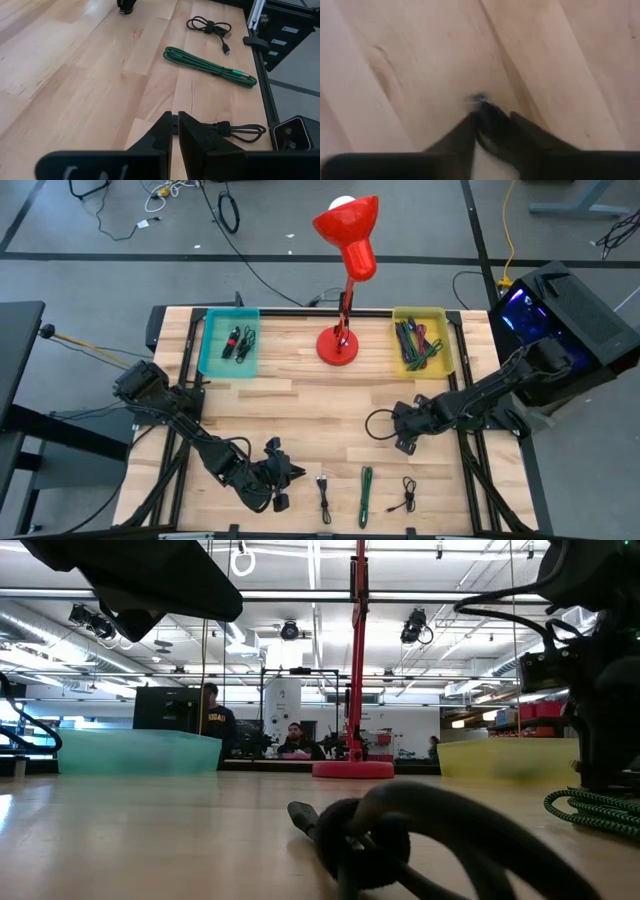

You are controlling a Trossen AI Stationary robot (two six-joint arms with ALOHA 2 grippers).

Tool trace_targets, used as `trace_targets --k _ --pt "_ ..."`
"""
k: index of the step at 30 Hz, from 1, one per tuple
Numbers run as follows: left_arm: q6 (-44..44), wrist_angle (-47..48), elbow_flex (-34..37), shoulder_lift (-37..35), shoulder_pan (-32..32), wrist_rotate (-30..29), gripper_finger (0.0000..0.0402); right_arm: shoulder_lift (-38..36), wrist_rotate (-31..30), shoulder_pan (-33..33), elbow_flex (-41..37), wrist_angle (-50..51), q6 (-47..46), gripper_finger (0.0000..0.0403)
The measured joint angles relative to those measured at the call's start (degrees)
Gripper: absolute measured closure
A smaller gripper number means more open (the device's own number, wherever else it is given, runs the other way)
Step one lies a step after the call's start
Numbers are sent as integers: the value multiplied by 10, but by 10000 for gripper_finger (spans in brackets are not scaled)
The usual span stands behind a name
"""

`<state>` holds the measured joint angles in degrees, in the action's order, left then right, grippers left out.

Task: Pick & Place USB Port
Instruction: Put the black USB cable into the green bin

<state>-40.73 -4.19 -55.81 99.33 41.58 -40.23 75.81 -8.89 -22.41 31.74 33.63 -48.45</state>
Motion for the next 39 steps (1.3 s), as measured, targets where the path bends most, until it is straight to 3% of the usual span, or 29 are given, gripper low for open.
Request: trace_targets --k 2,4,10,16,25,32,39 --pt "0 0 0 0 0 0 369 0 4 3 2 -1 8 362" --pt "0 0 0 0 0 0 369 -3 5 7 1 -5 10 384" --pt "0 1 0 0 -1 -3 369 -19 3 23 6 -33 16 393" --pt "1 -5 0 0 -5 -50 369 -39 -8 36 39 -113 73 393" --pt "119 -128 0 0 -43 -73 369 -58 -24 59 136 -255 197 393" --pt "247 -272 0 -1 -98 -57 369 -59 -8 59 202 -295 261 393" --pt "301 -384 0 -2 -168 60 333 -59 40 58 230 -344 307 394"
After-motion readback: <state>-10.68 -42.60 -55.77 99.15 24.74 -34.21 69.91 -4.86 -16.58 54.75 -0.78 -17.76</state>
